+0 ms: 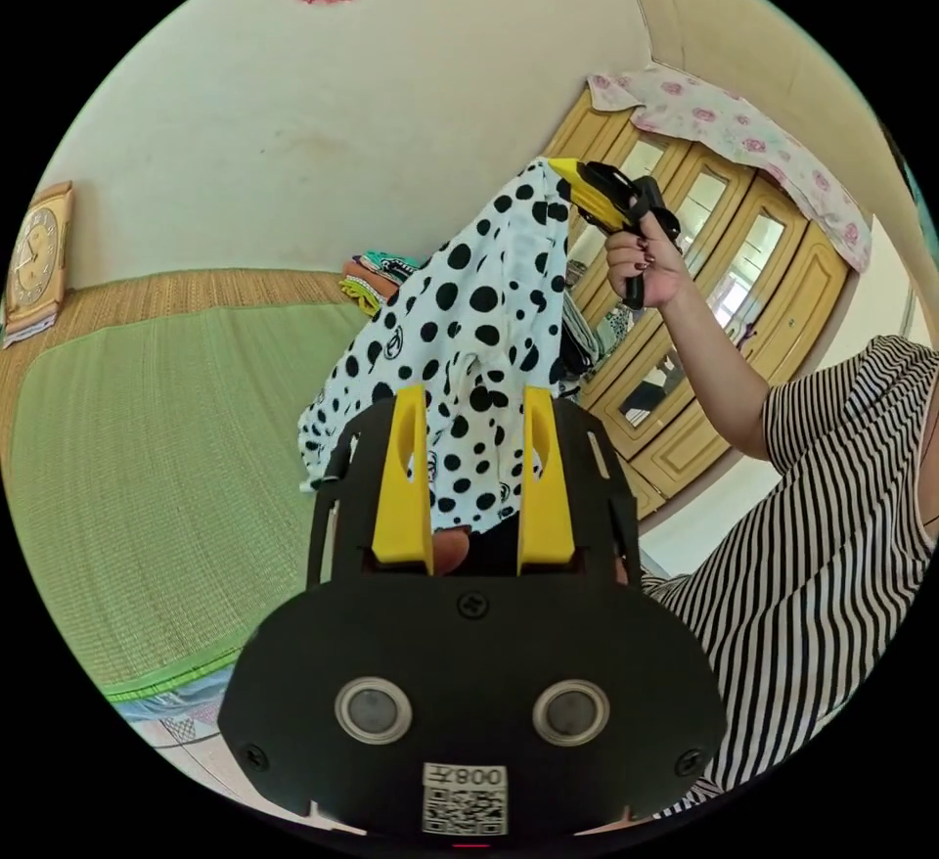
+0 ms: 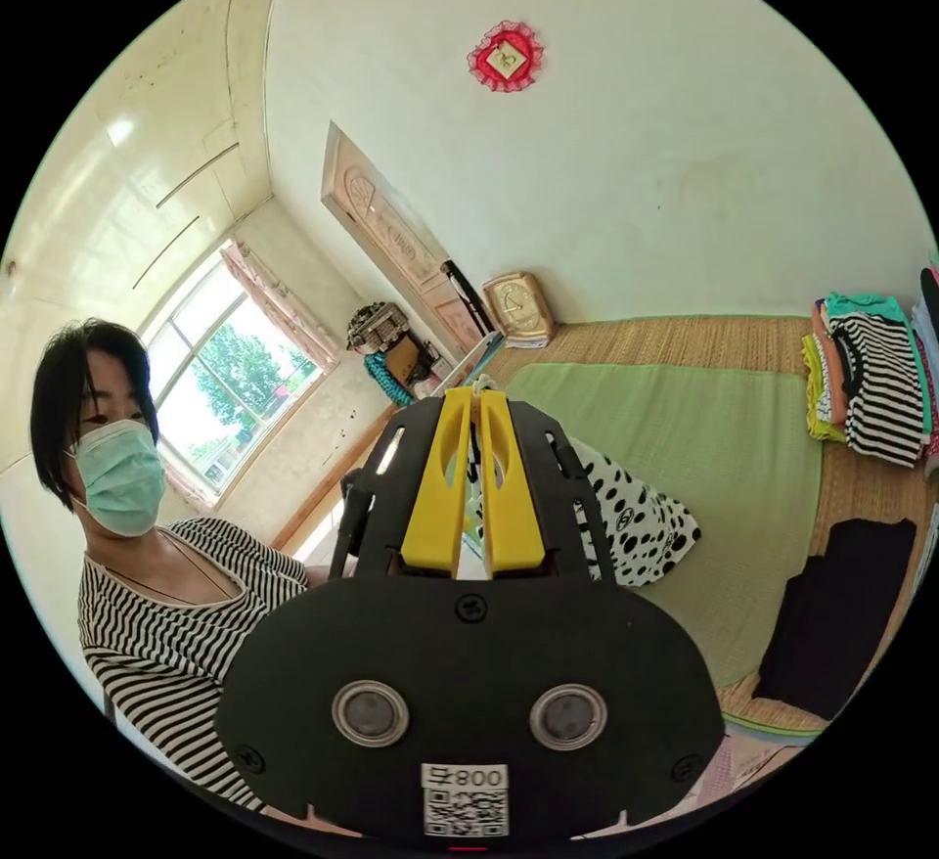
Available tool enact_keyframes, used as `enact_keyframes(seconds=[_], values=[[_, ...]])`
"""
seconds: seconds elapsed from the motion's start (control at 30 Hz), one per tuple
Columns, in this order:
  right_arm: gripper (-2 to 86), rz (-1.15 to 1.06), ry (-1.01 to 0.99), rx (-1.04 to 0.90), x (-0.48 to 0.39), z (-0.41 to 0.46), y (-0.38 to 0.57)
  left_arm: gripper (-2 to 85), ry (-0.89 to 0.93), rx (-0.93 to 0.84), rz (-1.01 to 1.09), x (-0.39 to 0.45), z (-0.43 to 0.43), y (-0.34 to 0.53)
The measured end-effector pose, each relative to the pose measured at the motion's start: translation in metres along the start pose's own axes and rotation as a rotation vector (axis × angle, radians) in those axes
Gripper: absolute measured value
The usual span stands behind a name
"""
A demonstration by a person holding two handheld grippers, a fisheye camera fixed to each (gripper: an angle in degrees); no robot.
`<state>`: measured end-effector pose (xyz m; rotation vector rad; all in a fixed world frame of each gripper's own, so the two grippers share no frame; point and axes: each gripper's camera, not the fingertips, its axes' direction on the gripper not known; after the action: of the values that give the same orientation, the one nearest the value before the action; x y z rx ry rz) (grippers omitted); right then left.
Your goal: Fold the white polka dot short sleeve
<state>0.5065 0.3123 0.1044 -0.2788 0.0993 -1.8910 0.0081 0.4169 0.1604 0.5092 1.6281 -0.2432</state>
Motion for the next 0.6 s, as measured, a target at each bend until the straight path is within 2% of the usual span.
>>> enact_keyframes(seconds=[0.1, 0.2, 0.27, 0.43, 0.5, 0.6], values=[[1.0, -0.013, -0.032, -0.038, -0.013, 0.02, 0.032, 8.4, -0.06, -0.057, 0.048, 0.053, 0.02, 0.015], [1.1, -0.025, -0.042, -0.06, -0.019, 0.033, 0.058, 3.9, -0.059, -0.042, 0.035, 0.091, 0.022, 0.024], [1.3, -0.028, 0.007, -0.05, -0.017, 0.033, 0.072, 3.2, -0.024, -0.028, 0.03, 0.108, 0.017, 0.024], [2.3, 0.074, 0.314, -0.073, 0.031, 0.026, 0.116, 2.5, -0.013, 0.066, 0.045, 0.148, -0.014, 0.006], [2.9, 0.124, 0.377, -0.08, 0.05, 0.025, 0.142, 2.4, 0.019, 0.077, 0.043, 0.16, -0.018, -0.01], [4.5, 0.162, 0.35, -0.027, 0.062, 0.019, 0.191, 2.3, 0.012, 0.058, 0.062, 0.178, -0.012, -0.027]])
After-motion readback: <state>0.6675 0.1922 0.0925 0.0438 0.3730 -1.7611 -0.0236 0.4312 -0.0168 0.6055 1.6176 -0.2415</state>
